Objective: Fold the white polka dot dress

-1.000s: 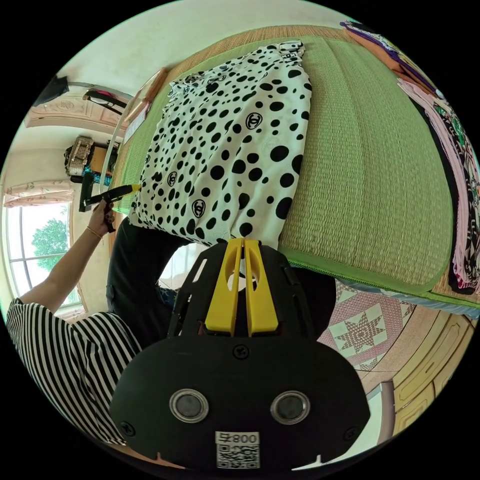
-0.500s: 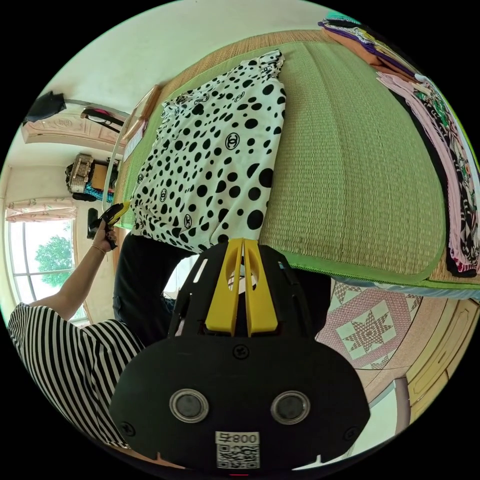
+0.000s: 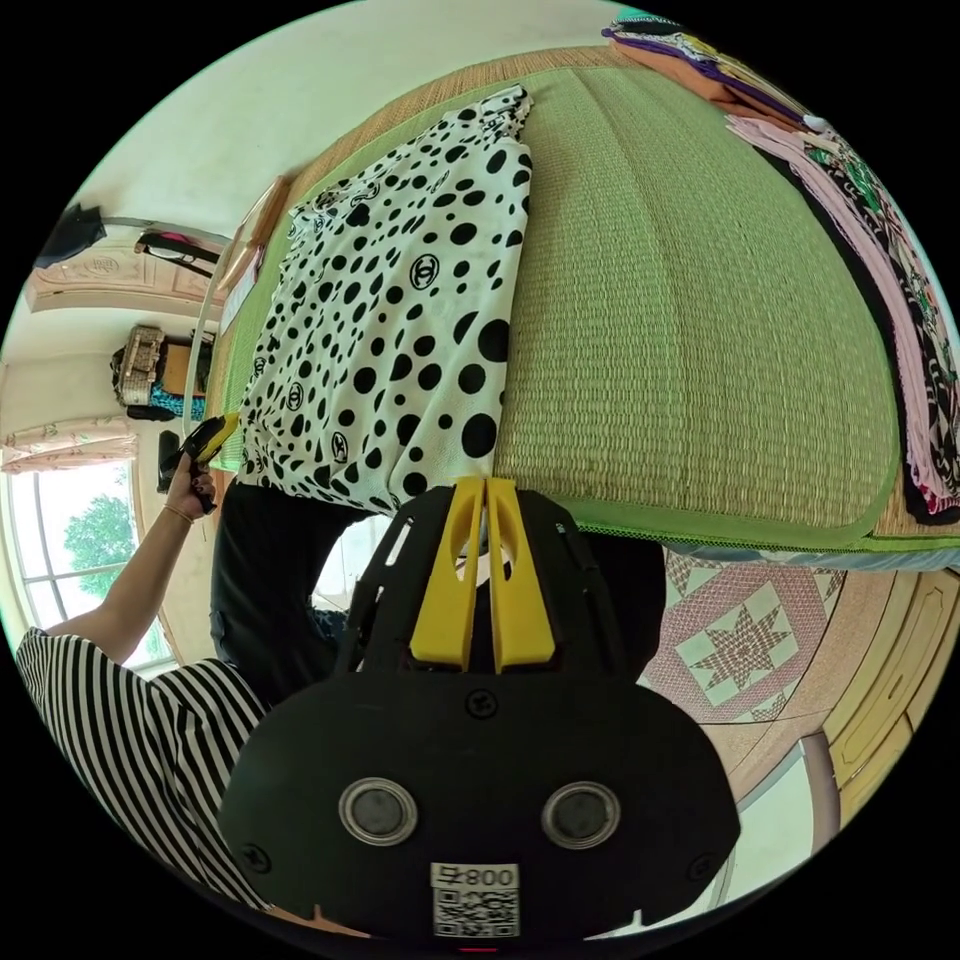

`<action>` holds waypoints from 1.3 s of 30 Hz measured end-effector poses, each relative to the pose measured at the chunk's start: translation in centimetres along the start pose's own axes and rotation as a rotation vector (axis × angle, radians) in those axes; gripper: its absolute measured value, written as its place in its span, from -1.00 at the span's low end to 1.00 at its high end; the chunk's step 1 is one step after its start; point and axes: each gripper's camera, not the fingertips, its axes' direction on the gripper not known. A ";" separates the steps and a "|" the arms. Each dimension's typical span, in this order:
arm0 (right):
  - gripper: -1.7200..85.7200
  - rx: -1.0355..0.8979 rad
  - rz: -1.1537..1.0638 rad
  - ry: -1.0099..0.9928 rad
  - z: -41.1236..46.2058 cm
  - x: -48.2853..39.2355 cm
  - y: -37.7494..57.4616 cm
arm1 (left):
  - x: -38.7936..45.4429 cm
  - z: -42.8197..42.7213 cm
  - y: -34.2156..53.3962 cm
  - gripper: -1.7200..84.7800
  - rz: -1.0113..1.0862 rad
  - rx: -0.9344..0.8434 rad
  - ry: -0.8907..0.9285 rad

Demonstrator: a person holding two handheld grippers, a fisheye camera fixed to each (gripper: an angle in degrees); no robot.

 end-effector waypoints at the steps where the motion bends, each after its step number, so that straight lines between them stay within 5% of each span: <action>1: -0.94 -0.005 -0.003 -0.001 0.1 0.1 -0.1 | -0.3 0.2 -0.2 -0.95 -0.011 0.009 0.032; 8: -0.96 -0.036 -0.054 0.206 -3.4 2.6 -2.4 | -0.9 2.0 -1.1 -0.95 -0.041 0.017 0.158; 17: -0.92 0.076 -0.011 0.023 -2.6 6.5 -6.1 | 1.3 4.0 -5.8 -0.85 0.052 0.051 0.069; 25: -0.81 0.204 -0.083 -0.040 -3.7 7.6 -18.9 | 9.4 11.5 -21.0 -0.77 0.273 -0.033 0.041; 39: -0.77 0.301 -0.079 -0.142 -0.6 13.1 -39.7 | 14.5 22.8 -44.1 -0.69 0.318 0.001 0.014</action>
